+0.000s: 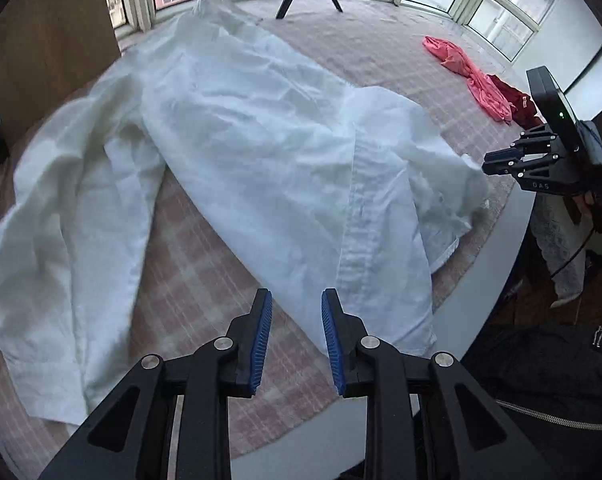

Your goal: Fold clothes

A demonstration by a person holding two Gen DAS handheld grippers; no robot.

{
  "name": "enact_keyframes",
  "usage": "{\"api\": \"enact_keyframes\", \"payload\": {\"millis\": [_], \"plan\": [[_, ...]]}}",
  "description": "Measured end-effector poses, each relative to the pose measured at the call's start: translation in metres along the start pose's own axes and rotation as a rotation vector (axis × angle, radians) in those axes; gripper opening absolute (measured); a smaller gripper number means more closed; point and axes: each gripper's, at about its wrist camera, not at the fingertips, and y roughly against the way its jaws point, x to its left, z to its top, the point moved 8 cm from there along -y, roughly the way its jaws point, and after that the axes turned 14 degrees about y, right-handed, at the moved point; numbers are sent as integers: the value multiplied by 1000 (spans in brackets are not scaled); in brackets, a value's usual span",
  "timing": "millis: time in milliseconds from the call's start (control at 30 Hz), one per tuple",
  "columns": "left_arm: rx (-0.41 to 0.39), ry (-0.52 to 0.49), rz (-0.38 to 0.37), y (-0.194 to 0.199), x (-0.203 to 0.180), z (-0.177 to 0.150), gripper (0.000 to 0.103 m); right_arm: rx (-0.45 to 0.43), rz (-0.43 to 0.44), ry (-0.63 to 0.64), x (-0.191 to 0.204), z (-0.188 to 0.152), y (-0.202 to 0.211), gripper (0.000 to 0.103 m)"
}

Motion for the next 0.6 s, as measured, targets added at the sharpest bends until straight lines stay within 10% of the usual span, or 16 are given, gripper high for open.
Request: {"api": "enact_keyframes", "payload": {"millis": [600], "plan": [[69,-57,120,-54,-47,-30,34,-237,151,343,-4,33,9,39]]}}
